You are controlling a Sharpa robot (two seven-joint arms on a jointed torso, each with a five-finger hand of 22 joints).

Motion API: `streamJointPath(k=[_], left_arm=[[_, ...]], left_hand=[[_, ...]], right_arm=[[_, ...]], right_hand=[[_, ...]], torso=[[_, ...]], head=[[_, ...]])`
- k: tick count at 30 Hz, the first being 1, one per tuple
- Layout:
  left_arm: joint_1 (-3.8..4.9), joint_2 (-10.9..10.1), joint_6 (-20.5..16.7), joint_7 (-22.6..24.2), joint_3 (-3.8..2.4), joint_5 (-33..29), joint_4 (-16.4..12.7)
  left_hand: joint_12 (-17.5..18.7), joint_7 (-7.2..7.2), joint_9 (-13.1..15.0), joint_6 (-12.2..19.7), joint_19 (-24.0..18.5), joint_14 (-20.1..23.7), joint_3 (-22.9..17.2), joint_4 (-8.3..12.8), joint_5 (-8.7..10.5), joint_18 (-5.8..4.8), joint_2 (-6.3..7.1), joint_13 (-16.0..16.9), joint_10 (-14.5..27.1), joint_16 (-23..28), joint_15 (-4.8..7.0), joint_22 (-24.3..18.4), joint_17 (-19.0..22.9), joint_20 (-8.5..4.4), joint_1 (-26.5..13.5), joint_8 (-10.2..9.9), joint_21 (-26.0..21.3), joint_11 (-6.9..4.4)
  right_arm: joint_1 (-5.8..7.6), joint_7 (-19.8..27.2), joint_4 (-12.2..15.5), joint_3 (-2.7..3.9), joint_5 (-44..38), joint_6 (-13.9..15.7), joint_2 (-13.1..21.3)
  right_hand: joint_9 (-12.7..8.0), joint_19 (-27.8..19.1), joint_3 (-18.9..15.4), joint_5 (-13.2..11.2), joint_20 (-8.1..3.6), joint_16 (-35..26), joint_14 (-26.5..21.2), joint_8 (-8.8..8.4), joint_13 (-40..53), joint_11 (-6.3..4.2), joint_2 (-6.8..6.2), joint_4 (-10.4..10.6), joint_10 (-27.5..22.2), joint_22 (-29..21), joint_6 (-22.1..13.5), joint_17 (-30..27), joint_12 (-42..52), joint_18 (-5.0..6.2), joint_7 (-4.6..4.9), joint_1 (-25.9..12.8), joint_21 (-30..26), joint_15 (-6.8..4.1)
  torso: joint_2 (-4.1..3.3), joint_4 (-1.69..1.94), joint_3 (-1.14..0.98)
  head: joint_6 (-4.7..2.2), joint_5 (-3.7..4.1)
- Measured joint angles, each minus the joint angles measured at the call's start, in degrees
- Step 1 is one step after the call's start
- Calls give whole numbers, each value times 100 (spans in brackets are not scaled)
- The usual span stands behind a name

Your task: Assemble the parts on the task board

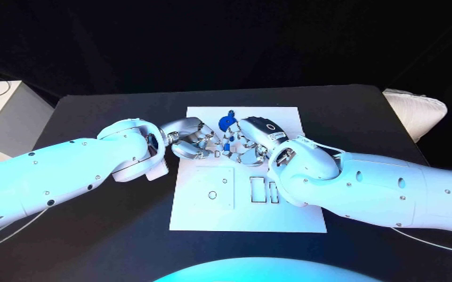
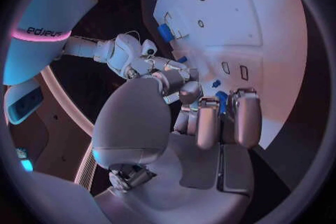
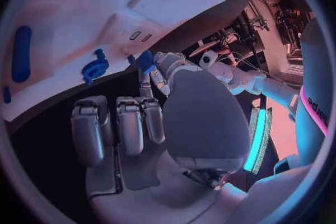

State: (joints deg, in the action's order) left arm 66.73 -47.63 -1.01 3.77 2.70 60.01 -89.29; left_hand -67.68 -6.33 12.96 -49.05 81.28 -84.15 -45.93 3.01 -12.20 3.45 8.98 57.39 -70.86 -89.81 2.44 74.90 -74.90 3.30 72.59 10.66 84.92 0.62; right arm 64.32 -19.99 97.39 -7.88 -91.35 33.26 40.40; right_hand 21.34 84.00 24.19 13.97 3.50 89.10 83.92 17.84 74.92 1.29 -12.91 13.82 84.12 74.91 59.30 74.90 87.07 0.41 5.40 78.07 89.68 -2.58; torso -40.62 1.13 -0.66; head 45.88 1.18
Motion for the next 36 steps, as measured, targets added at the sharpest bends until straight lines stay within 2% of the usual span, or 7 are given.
streamJointPath(k=[19,28,32,36], left_arm=[[-2,5,17,-11,1,1,34],[-2,-107,58,-25,-3,-14,250],[-2,-168,59,-29,-6,-34,268],[0,-228,22,-18,-12,-139,248]], left_hand=[[0,0,-9,0,0,0,0,0,0,0,0,-1,0,0,0,4,0,0,0,0,0,0],[0,0,-9,0,0,0,0,-1,0,0,0,-1,0,0,0,4,-5,0,0,-1,0,0],[0,-12,-9,-12,0,0,0,-1,0,0,0,-31,0,0,0,3,-4,0,0,-1,0,0],[95,-45,-5,-45,-3,0,75,-72,0,0,33,-182,52,0,0,3,-4,3,-139,0,0,51]], right_arm=[[1,8,-67,2,-19,-7,-17],[2,-16,-212,2,-40,-54,-95],[2,-47,-321,1,-72,-84,-184],[2,-103,-453,-4,-121,-117,-291]], right_hand=[[1,0,16,13,0,0,0,20,-1,0,15,-16,0,-1,2,0,0,0,-4,17,0,0],[1,0,16,13,0,0,0,5,-1,0,14,-16,0,4,1,0,0,0,-4,16,0,0],[1,0,23,13,0,0,0,23,-1,0,14,-9,0,3,1,0,0,0,-5,16,0,0],[1,0,33,13,0,0,0,28,-2,0,7,1,0,3,1,4,0,0,-5,22,0,0]], torso=[[5,-4,-2],[11,-4,4],[10,-4,8],[5,2,15]], head=[[-3,4],[-19,2],[-23,5],[-23,8]])
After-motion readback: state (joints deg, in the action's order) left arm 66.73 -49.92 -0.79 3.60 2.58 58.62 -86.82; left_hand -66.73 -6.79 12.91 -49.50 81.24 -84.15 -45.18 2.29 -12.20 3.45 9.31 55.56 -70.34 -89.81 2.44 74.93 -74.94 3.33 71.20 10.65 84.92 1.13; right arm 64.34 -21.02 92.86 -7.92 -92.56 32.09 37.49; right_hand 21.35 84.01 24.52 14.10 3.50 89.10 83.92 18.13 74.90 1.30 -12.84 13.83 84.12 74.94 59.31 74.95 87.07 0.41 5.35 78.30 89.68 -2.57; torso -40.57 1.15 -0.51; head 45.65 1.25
